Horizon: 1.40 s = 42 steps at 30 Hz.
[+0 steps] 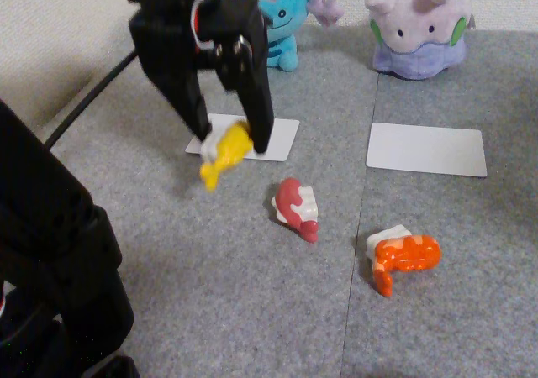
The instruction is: Wooper wants to eat egg sudhi, and Goomy wants to eat shrimp sushi
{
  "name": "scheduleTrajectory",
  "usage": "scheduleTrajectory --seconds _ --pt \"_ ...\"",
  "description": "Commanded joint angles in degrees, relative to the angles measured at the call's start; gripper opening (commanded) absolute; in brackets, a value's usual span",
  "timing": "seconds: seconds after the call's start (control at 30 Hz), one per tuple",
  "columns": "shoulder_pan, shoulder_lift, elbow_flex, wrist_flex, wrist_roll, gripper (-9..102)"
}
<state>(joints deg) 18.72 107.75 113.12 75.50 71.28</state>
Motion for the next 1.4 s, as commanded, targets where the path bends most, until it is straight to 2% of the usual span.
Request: scheduleTrajectory --seconds 0.0,0.33,0.6,0.77,0.97,1.17,1.37 --pt "0.2 -1.8 -6.2 0.1 0.8 13" --pt "-1.5 -27.7 -27.3 -0.7 1.2 13" --pt "-10.0 -39.4 -41.8 0.2 7.2 13" --pt "-13.4 -44.5 -44.0 -1.2 9.7 13" --pt "-12.6 -49.6 -44.0 -5.9 9.9 14" --pt "-11.9 -49.8 -44.0 -6.3 9.8 14" --pt "-11.8 -48.4 -44.0 -5.4 9.5 26"
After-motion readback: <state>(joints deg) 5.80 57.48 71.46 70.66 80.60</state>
